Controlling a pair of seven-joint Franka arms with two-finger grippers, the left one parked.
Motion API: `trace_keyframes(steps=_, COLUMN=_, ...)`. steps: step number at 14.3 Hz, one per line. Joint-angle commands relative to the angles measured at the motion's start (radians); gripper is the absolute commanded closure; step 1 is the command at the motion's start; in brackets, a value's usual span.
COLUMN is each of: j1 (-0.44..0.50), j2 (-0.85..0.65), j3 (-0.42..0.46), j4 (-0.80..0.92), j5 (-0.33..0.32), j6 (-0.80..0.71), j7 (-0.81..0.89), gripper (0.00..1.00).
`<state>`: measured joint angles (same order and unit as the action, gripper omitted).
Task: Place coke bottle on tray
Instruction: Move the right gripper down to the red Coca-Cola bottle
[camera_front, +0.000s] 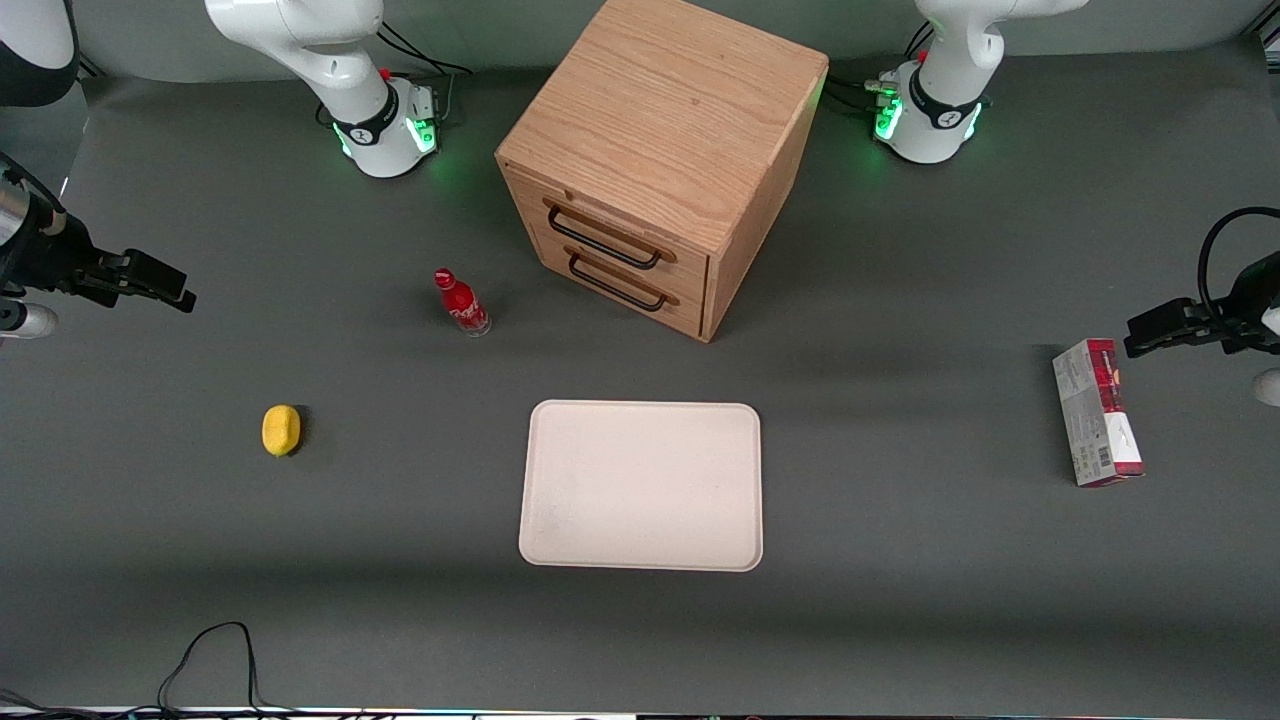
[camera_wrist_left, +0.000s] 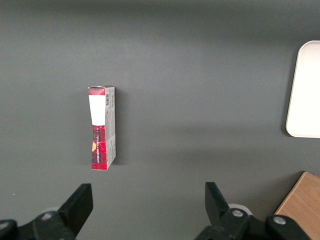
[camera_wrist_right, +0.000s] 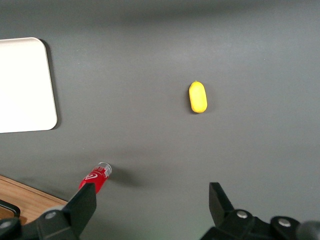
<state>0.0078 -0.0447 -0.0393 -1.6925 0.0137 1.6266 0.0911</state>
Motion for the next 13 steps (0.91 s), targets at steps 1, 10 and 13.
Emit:
trace_keyframes(steps=1, j1=0.012, j2=-0.032, j3=-0.007, j4=-0.048, j5=-0.015, j6=-0.005, j7=0.016, gripper=0.0)
trace_keyframes(steps=10, j1=0.02, j2=-0.139, j3=0.265, j4=-0.476, j5=0.077, j6=0.374, j7=0.17, gripper=0.0)
trace_keyframes(steps=13, j1=0.041, j2=-0.15, j3=0.3, j4=-0.622, j5=0.078, j6=0.537, j7=0.185, gripper=0.0)
